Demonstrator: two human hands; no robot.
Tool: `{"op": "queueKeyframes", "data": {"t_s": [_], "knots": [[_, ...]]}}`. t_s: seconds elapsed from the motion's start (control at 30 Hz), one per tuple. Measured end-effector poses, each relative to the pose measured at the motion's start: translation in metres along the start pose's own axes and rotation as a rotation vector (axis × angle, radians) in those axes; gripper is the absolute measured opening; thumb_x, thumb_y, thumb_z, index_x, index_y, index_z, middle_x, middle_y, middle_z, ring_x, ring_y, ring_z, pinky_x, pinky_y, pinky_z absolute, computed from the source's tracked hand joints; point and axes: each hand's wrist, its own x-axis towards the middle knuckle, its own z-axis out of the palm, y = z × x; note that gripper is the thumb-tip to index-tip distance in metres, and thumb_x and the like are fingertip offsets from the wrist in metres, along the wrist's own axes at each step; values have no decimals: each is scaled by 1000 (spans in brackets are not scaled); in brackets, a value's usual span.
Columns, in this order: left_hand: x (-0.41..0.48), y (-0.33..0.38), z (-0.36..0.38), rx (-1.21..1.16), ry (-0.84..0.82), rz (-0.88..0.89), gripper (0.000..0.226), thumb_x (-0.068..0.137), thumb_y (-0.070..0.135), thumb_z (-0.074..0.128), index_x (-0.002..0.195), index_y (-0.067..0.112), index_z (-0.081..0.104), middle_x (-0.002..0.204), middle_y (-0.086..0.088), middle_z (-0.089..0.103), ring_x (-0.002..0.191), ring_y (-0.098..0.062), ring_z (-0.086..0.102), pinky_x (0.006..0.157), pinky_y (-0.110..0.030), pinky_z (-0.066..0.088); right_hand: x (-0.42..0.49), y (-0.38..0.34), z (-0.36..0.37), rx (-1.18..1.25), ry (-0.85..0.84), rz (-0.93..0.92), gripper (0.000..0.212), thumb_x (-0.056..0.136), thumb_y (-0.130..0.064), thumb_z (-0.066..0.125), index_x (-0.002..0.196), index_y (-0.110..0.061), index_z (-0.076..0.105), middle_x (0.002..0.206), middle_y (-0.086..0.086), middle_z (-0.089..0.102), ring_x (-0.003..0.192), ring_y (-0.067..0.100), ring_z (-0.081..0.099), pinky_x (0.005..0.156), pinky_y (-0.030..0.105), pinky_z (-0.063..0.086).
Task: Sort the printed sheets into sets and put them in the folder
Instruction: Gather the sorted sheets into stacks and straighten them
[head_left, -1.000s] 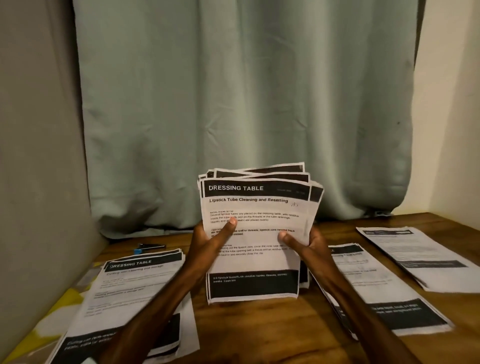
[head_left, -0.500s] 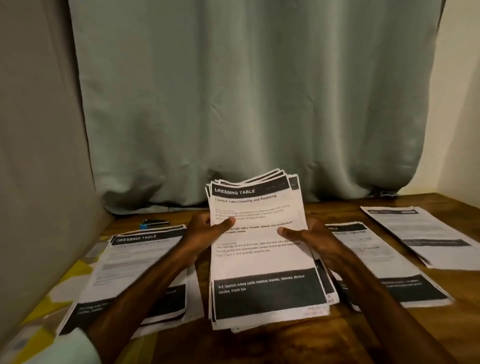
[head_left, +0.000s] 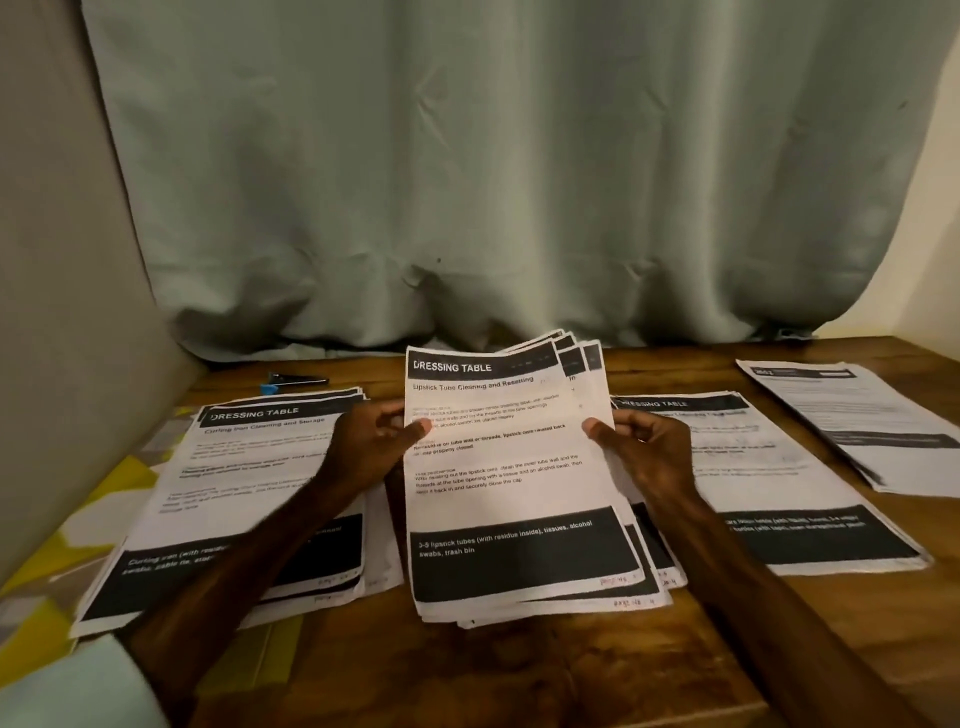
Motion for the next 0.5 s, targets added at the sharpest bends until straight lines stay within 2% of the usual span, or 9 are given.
{"op": "queueKeyframes", "data": {"t_s": [0.03, 0.1, 0.17, 0.23, 0.33, 0.5], "knots": [[1, -2, -4, -35, 38, -10, 25, 90, 26, 76, 115, 25, 71, 100, 13, 74, 85, -4, 73, 75, -23, 58, 3, 3, -1, -36, 21, -19, 23, 79, -10, 85, 101, -9, 76, 91, 0, 77, 74, 1, 73, 73, 19, 59], [3, -9, -12, -97, 58, -52, 22, 87, 21, 79, 107, 23, 73, 96, 10, 77, 81, -7, 76, 75, -30, 62, 7, 7, -3, -92, 45, -64, 27, 79, -12, 85, 104, -10, 76, 89, -4, 76, 72, -5, 70, 73, 12, 55], [4, -14, -15, -93, 44, -62, 22, 89, 21, 77, 111, 18, 75, 99, 6, 78, 83, -6, 76, 72, -27, 61, 8, 9, -4, -156, 65, -107, 27, 83, -12, 82, 109, -9, 76, 93, -6, 74, 72, -5, 68, 68, 6, 50], [7, -16, -17, -87, 37, -49, 24, 92, 22, 73, 115, 16, 74, 101, 5, 78, 84, -6, 76, 68, -22, 59, 10, 10, -4, -220, 84, -141, 22, 88, -12, 78, 109, -7, 76, 99, -4, 73, 78, -3, 64, 71, 9, 46], [11, -17, -19, -111, 53, -18, 29, 94, 23, 71, 121, 13, 71, 106, 0, 77, 86, -12, 76, 70, -27, 61, 11, 13, -2, -299, 107, -158, 15, 92, -15, 74, 104, -6, 76, 98, 0, 73, 77, -4, 60, 68, 4, 40], [12, -21, -20, -148, 61, -38, 26, 94, 21, 71, 119, 16, 71, 107, -1, 77, 87, -13, 77, 71, -31, 62, 13, 16, -2, -333, 118, -149, 15, 94, -17, 71, 105, -6, 73, 102, 3, 74, 78, -5, 59, 65, 0, 38]]}}
